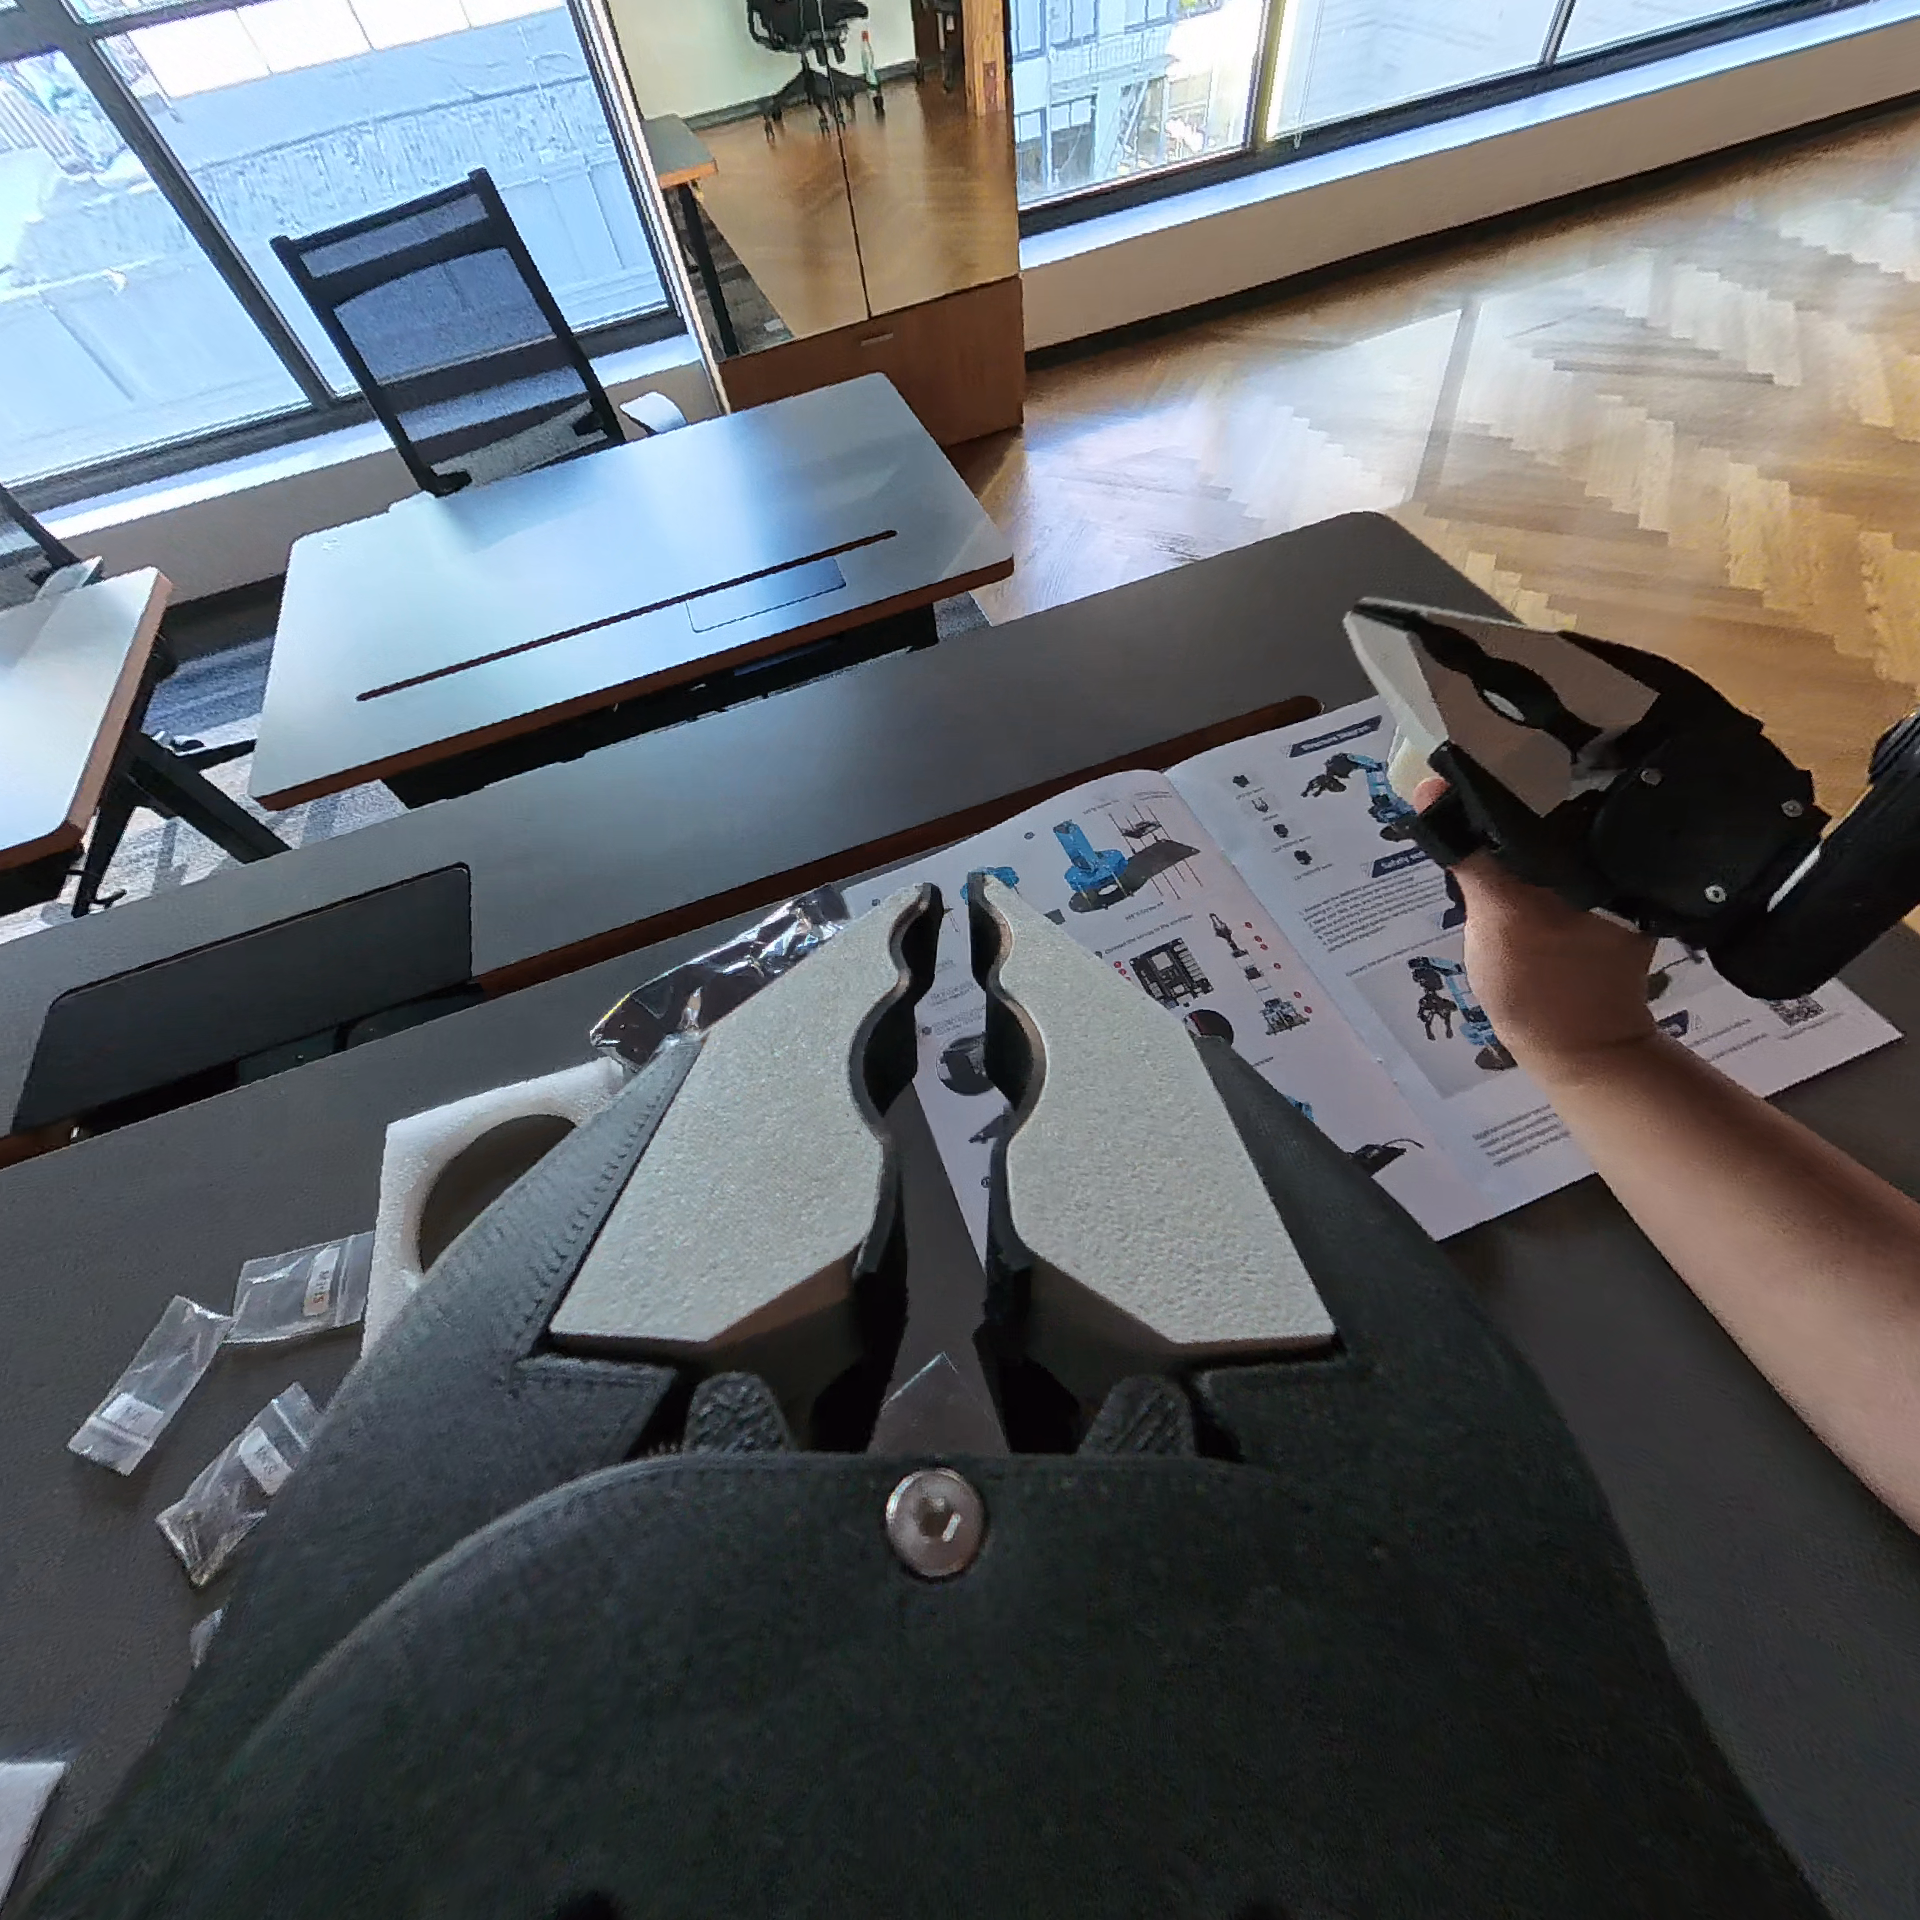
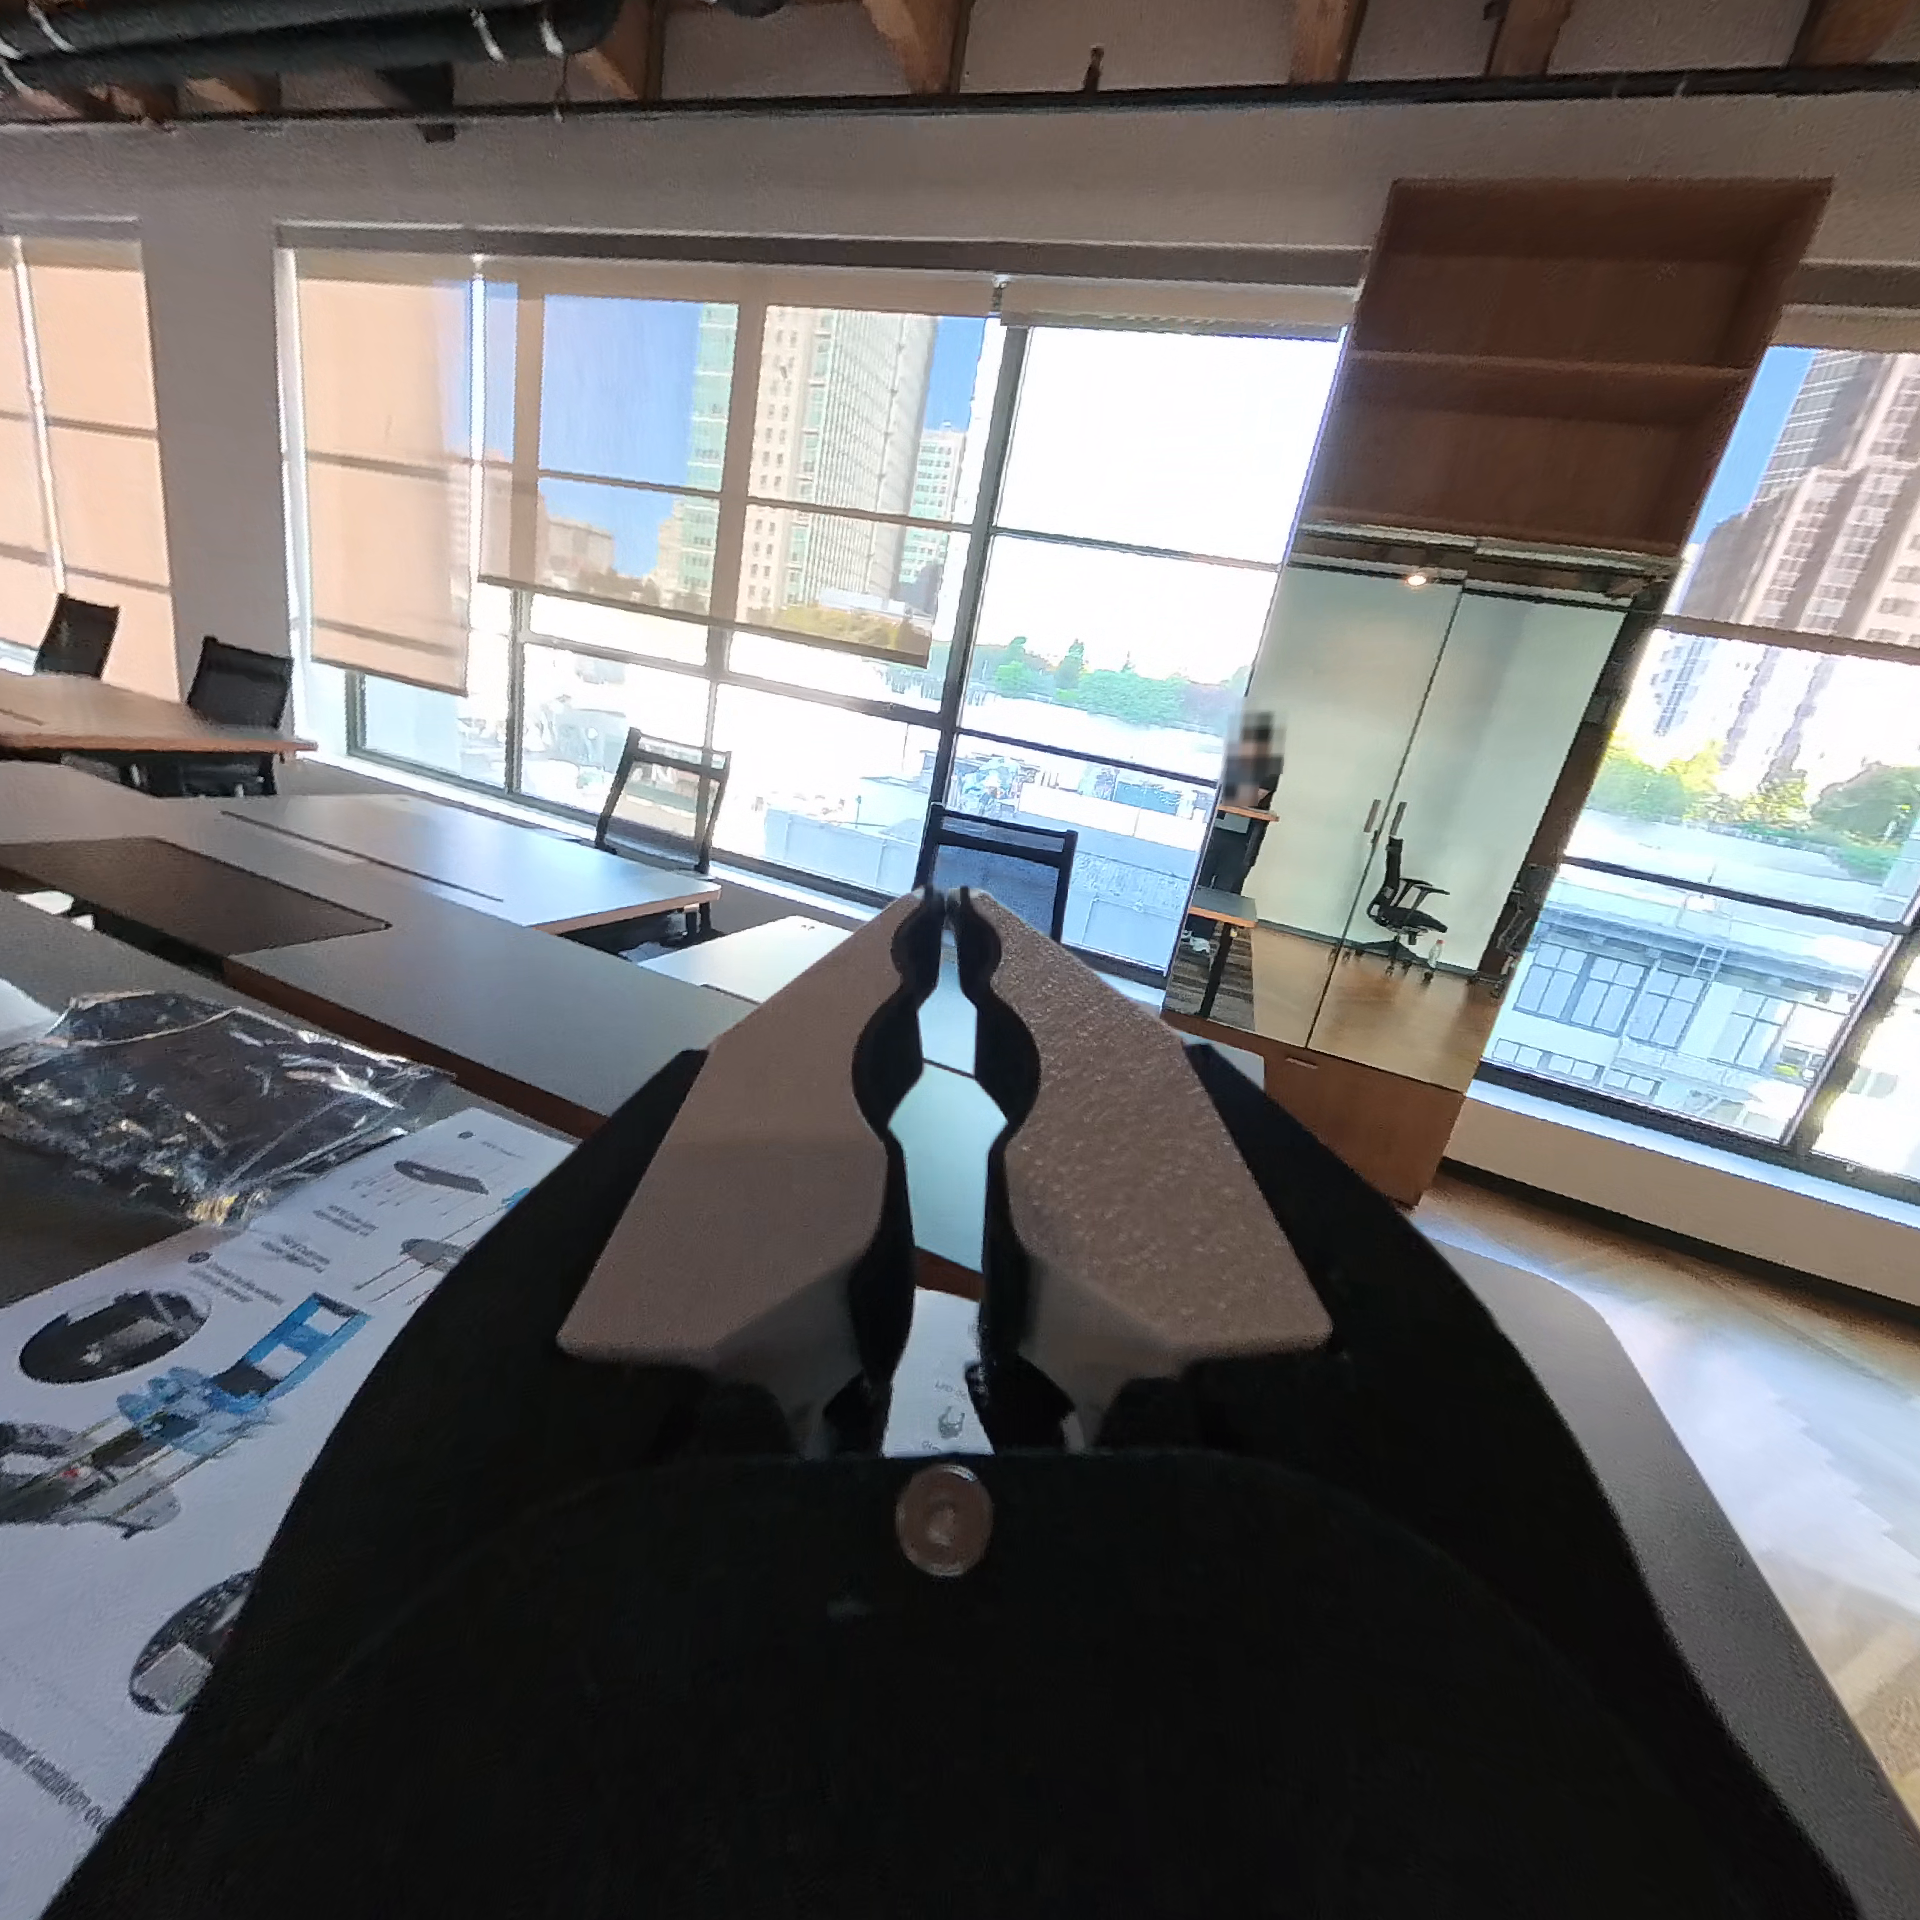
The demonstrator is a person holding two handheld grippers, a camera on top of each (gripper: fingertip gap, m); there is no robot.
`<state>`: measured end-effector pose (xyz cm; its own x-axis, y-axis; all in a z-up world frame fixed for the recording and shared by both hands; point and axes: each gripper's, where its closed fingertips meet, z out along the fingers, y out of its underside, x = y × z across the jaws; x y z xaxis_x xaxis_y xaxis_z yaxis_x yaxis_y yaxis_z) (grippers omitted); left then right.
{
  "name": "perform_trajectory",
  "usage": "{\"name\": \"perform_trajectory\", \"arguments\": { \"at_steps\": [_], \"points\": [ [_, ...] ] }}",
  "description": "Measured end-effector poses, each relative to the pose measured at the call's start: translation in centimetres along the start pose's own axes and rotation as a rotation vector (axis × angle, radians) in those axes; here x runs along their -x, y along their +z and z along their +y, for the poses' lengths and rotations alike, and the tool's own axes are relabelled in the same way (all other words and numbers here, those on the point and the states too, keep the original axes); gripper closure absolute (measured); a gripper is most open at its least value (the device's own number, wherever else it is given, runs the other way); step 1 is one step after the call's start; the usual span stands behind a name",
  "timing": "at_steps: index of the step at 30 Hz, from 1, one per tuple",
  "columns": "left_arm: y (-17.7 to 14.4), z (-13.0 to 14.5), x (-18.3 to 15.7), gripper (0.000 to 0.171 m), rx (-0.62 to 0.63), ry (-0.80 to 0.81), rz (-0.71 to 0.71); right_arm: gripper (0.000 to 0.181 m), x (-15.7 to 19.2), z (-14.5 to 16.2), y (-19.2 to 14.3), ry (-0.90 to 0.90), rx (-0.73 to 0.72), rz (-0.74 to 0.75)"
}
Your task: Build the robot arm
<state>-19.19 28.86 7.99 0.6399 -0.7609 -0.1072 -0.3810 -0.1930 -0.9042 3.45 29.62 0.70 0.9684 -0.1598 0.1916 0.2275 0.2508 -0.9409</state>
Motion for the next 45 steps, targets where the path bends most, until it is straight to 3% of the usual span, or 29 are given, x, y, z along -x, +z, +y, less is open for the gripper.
{"name": "perform_trajectory", "arguments": {
  "at_steps": [12, 16, 18, 20, 22, 26, 28, 31, 34, 36, 39, 40, 42, 45],
  "points": [
    [1.0, 0.1, 1.5, 0.170, -0.012, -0.038, 0.040, 0.181, 0.2, 0.9, 0.6, 0.002, 0.025, -0.023],
    [1.6, -0.4, -1.9, 0.169, -0.048, -0.082, 0.219, 0.181, -0.2, 1.3, 0.7, 0.020, 0.041, -0.019],
    [0.1, -0.7, -4.2, 0.168, -0.086, -0.121, 0.302, 0.181, -0.2, 1.5, 0.7, 0.001, 0.048, -0.021],
    [-3.4, -0.6, -6.7, 0.166, -0.162, -0.173, 0.384, 0.181, 0.3, 1.7, 0.6, -0.051, 0.057, -0.032],
    [-8.2, 1.6, -8.7, 0.171, -0.246, -0.203, 0.434, 0.181, 1.1, 1.5, 0.4, -0.099, 0.047, -0.050],
    [-18.5, 12.5, -8.1, 0.170, -0.203, -0.201, 0.381, 0.181, 4.4, -0.1, 0.0, -0.210, 0.025, -0.129],
    [-24.4, 20.1, -4.5, 0.169, -0.077, -0.146, 0.197, 0.180, 7.8, -2.2, -1.0, -0.320, 0.026, -0.200],
    [-36.1, 30.4, 2.4, 0.166, 0.079, -0.140, -0.103, 0.180, 14.2, -6.4, -5.7, -0.357, 0.035, -0.293],
    [-47.6, 39.4, 8.0, 0.158, 0.164, -0.302, -0.282, 0.179, 22.2, -11.3, -11.5, -0.290, 0.006, -0.366],
    [-53.8, 44.0, 12.1, 0.166, 0.138, -0.386, -0.375, 0.179, 26.7, -13.3, -14.0, -0.250, 0.004, -0.304],
    [-60.0, 46.4, 18.0, 0.167, 0.025, -0.497, -0.368, 0.181, 33.1, -16.1, -14.6, -0.029, -0.146, -0.143],
    [-61.3, 46.2, 19.8, 0.167, -0.014, -0.496, -0.339, 0.181, 36.7, -16.8, -14.0, 0.031, -0.184, -0.198],
    [-63.4, 45.9, 24.2, 0.165, -0.041, -0.445, -0.327, 0.181, 44.1, -17.0, -12.2, -0.004, -0.106, -0.350],
    [-64.0, 45.6, 30.4, 0.164, -0.011, -0.349, -0.291, 0.179, 51.6, -18.7, -11.4, -0.104, -0.043, -0.451]
  ]
}}
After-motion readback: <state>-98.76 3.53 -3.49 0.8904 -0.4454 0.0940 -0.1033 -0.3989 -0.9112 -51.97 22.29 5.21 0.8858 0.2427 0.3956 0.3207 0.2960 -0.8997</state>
